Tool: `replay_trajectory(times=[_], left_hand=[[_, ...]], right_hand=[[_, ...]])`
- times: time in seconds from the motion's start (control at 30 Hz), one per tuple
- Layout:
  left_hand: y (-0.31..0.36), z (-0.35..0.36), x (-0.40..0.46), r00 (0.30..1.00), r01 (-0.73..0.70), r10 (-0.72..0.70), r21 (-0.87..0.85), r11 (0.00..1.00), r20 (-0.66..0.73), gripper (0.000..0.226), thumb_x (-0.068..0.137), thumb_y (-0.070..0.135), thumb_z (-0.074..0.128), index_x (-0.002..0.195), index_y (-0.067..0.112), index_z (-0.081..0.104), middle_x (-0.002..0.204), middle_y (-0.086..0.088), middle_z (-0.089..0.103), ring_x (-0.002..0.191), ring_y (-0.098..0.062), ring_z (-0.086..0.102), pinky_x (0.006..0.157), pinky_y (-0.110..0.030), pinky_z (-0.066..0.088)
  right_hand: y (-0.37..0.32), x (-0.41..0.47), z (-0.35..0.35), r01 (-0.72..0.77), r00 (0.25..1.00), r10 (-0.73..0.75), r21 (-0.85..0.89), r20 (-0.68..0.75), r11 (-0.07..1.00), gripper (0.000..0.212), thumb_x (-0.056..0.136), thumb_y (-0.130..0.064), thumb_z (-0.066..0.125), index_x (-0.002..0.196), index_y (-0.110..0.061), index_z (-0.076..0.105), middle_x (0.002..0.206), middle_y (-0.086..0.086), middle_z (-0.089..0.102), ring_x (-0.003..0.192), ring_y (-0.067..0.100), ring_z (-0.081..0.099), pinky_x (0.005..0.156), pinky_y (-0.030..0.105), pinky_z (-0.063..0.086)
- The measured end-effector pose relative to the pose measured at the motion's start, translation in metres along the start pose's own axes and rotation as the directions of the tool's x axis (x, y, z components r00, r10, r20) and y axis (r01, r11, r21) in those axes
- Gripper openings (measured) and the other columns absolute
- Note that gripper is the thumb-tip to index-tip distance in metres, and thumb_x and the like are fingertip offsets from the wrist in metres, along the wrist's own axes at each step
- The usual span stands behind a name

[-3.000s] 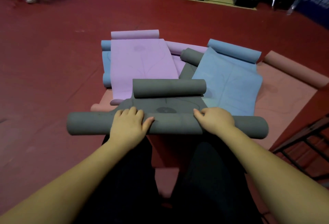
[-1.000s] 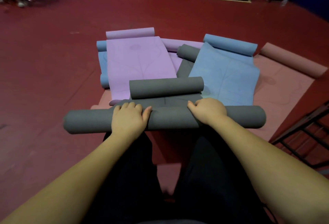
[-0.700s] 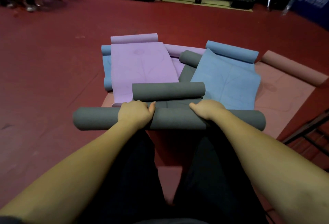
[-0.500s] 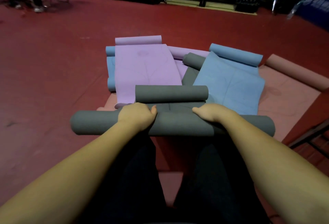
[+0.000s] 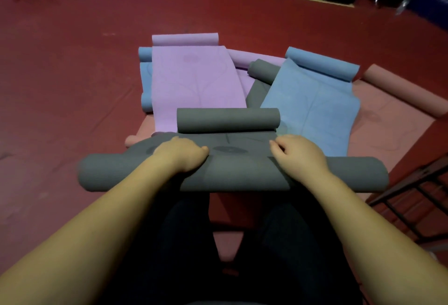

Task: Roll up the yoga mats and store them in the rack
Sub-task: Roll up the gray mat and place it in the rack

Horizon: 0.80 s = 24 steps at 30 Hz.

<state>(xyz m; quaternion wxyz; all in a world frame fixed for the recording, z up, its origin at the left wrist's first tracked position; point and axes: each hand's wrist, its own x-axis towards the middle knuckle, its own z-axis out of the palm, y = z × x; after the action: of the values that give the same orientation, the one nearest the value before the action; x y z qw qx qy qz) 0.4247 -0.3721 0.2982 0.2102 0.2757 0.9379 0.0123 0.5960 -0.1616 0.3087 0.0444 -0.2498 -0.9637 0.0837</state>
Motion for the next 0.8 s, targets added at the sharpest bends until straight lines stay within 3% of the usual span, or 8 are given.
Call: replay_trajectory(times=[0.17,0.27,0.37,0.43,0.53,0.63,0.7,0.8], left_hand=[[0.009,-0.008,0.018,0.997,-0.03,0.03,-0.004,1.0,0.073,0.055,0.1,0.046,0.033,0.133,0.009,0.058,0.144,-0.017,0.05,0.129,-0.034,0.047,0.11,-0.042,0.033],[0.009,-0.011,0.028,0.997,-0.073,0.073,-0.002,0.997,0.028,0.045,0.099,0.041,0.037,0.123,0.013,0.063,0.137,-0.014,0.056,0.118,-0.031,0.052,0.096,-0.038,0.039],[0.009,-0.008,0.03,0.996,-0.086,0.084,-0.029,0.996,-0.041,0.041,0.099,0.041,0.038,0.111,0.017,0.07,0.122,-0.011,0.063,0.1,-0.028,0.053,0.083,-0.034,0.04],[0.009,-0.008,0.025,0.979,-0.093,0.086,-0.03,0.995,-0.186,0.044,0.101,0.043,0.036,0.101,0.016,0.071,0.108,-0.012,0.066,0.089,-0.028,0.053,0.075,-0.034,0.039],[0.01,-0.006,0.01,0.895,-0.112,0.109,0.018,0.994,-0.433,0.047,0.103,0.042,0.036,0.084,0.012,0.068,0.084,-0.008,0.062,0.085,-0.032,0.06,0.065,-0.034,0.036],[0.006,0.01,-0.004,0.791,-0.196,0.163,0.008,0.981,-0.59,0.051,0.098,0.04,0.037,0.07,0.008,0.063,0.074,-0.012,0.063,0.076,-0.037,0.059,0.06,-0.038,0.041],[-0.003,0.03,-0.009,0.746,-0.232,0.211,0.051,0.971,-0.631,0.052,0.093,0.045,0.037,0.066,0.008,0.061,0.069,-0.015,0.06,0.073,-0.037,0.057,0.062,-0.043,0.046],[-0.008,0.047,-0.011,0.785,-0.198,0.235,0.128,0.972,-0.573,0.055,0.095,0.052,0.035,0.079,0.009,0.064,0.079,-0.013,0.064,0.081,-0.036,0.058,0.074,-0.045,0.046]], right_hand=[[0.006,-0.024,0.014,0.016,0.999,-0.014,0.053,-0.048,0.998,0.044,0.096,-0.052,0.039,0.094,-0.018,0.067,0.092,0.0,0.064,0.096,0.023,0.053,0.077,0.035,0.04],[0.005,-0.027,0.024,0.057,0.997,-0.06,-0.046,-0.054,0.997,0.061,0.094,-0.061,0.029,0.111,-0.017,0.067,0.107,0.002,0.069,0.104,0.026,0.058,0.089,0.036,0.04],[0.001,-0.019,0.026,0.029,0.997,-0.037,-0.121,-0.064,0.992,0.069,0.088,-0.066,0.016,0.097,-0.019,0.067,0.096,0.001,0.069,0.096,0.026,0.06,0.081,0.035,0.038],[-0.001,-0.011,0.025,0.014,0.998,-0.023,-0.158,-0.055,0.987,0.064,0.09,-0.064,0.017,0.087,-0.019,0.064,0.09,0.002,0.067,0.093,0.026,0.06,0.074,0.035,0.033],[-0.003,-0.001,0.024,0.013,0.999,-0.019,-0.168,-0.032,0.986,0.049,0.098,-0.056,0.029,0.077,-0.02,0.053,0.091,0.005,0.066,0.093,0.029,0.059,0.069,0.033,0.027],[-0.003,0.012,0.021,-0.025,0.999,0.031,-0.151,0.033,0.988,0.049,0.098,-0.057,0.027,0.076,-0.02,0.051,0.094,0.008,0.066,0.092,0.029,0.059,0.068,0.033,0.03],[-0.002,0.024,0.021,-0.064,0.991,0.078,-0.128,0.107,0.99,0.058,0.098,-0.058,0.023,0.082,-0.019,0.062,0.098,0.009,0.067,0.093,0.029,0.059,0.068,0.033,0.035],[0.0,0.04,0.022,-0.069,0.977,0.094,-0.131,0.194,0.989,0.066,0.096,-0.06,0.02,0.095,-0.018,0.07,0.104,0.01,0.067,0.093,0.028,0.057,0.071,0.033,0.038]])
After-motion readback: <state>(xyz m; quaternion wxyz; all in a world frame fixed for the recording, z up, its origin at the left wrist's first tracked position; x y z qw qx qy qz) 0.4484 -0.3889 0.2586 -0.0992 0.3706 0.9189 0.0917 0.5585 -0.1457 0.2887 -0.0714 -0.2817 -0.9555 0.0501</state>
